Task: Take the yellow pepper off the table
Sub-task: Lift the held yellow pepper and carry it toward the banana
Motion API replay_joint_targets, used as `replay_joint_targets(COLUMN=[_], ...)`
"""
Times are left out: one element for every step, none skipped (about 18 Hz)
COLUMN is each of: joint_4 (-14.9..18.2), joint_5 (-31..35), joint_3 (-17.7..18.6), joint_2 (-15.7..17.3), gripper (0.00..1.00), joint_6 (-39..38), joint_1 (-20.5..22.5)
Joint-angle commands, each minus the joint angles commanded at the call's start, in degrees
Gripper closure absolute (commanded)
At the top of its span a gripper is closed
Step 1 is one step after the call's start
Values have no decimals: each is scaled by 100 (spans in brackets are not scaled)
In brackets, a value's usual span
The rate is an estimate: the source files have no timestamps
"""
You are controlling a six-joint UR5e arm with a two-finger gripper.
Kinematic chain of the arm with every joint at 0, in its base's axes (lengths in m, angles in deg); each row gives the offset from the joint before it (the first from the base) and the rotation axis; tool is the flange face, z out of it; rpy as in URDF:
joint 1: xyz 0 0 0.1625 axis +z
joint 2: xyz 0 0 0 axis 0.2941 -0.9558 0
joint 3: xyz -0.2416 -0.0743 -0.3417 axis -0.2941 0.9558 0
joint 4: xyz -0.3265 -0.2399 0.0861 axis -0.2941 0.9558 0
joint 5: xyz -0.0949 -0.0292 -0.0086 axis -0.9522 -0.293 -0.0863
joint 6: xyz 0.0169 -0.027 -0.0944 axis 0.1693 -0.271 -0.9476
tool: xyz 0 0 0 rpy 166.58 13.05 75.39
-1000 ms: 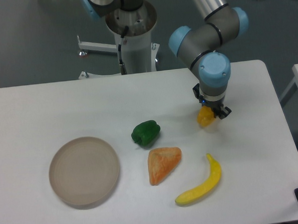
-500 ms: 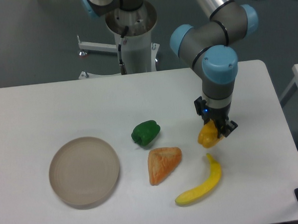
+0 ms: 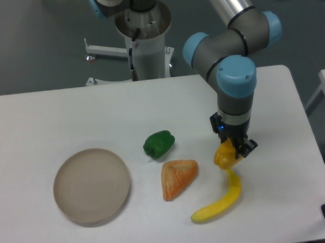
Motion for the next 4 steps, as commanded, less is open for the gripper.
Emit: replay_joint_targets(joint_4=[0, 0, 0, 0], joint_5=[0, 0, 0, 0], joint_3=[9, 9, 9, 0], joint_2=[0, -9, -9, -9], gripper=[58, 58, 58, 58], joint_6=[-9, -17, -18, -9], joint_1=[0, 0, 0, -9])
